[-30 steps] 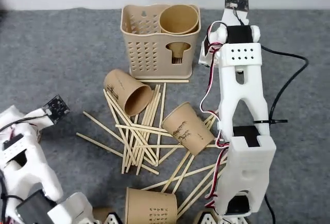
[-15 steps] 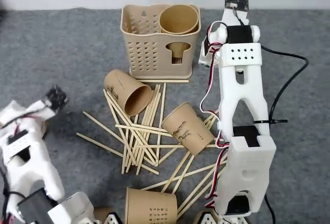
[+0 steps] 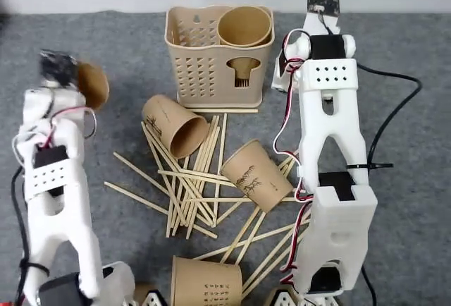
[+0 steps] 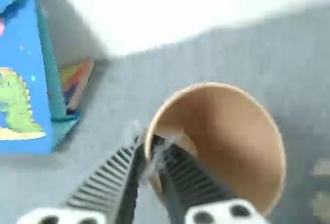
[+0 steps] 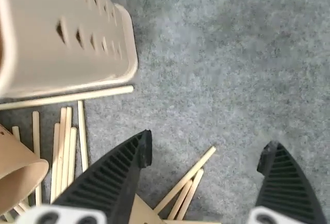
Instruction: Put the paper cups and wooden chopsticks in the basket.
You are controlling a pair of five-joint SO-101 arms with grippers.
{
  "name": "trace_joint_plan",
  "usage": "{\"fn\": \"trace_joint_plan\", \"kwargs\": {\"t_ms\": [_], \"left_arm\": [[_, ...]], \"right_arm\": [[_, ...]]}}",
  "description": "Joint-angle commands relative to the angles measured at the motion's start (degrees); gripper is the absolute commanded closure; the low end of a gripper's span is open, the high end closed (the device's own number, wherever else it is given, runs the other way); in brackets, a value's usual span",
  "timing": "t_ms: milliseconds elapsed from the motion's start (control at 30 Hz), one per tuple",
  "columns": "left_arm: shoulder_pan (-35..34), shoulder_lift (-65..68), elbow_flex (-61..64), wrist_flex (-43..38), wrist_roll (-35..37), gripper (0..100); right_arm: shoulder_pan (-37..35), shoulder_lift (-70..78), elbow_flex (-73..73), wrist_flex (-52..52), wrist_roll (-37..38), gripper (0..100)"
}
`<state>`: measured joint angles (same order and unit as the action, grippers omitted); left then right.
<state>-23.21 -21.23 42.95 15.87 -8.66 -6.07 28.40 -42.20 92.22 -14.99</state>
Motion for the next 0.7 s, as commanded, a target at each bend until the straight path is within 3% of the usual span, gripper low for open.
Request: {"fn": "trace_joint_plan", "kwargs": {"t_ms": [0, 100, 200, 467, 667], "left_arm": [[0.7, -5.0, -9.0, 12.8, 16.0, 98], [0.8, -5.4, -17.0, 25.0, 25.8, 98], [0.8, -5.3, -23.8, 30.2, 34.6, 98], [2.6, -5.4, -40.2, 35.2, 49.8, 98], [10.7, -5.3, -44.8, 35.4, 56.9, 98]], "right_arm": [[0.7, -1.5, -3.0, 1.0, -0.3, 67.0], [0.7, -1.5, -3.0, 1.0, -0.3, 67.0], [0.7, -1.5, -3.0, 1.0, -0.3, 67.0], [0.3, -1.5, -3.0, 1.0, -0.3, 67.0], [2.1, -2.2, -3.0, 1.1, -0.3, 67.0]]}}
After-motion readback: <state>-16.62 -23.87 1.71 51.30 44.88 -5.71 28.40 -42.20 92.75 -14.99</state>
